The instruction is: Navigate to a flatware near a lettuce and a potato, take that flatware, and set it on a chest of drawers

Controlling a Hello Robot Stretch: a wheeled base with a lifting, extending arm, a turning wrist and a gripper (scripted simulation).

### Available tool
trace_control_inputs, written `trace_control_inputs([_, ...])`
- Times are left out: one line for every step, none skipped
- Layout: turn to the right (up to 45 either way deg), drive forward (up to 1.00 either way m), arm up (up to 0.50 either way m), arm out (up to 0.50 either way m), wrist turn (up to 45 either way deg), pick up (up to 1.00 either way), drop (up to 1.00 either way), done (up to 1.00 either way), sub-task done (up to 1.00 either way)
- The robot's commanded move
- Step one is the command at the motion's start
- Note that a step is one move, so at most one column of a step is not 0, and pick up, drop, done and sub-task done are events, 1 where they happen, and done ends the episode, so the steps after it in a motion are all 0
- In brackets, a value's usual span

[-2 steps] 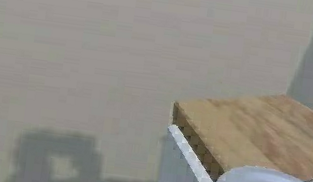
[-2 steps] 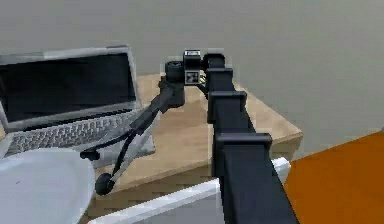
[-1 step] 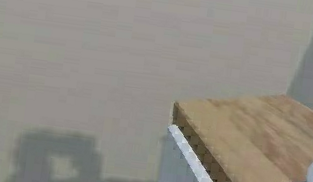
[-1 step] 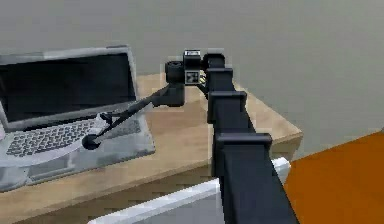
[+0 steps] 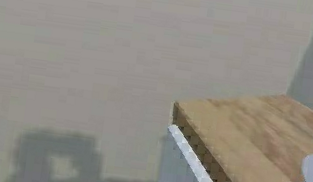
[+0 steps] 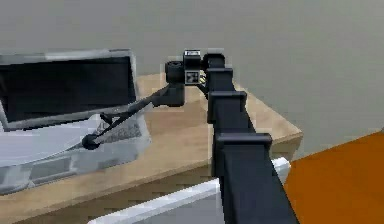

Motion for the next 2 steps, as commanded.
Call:
trace_control_inputs([0.0, 0.00, 0.00, -0.10, 0.0, 0.00, 0.00, 0.00, 0.00])
trace_control_inputs([0.0, 0.00, 0.00, 0.00, 0.0, 0.00, 0.00, 1.00, 0.00])
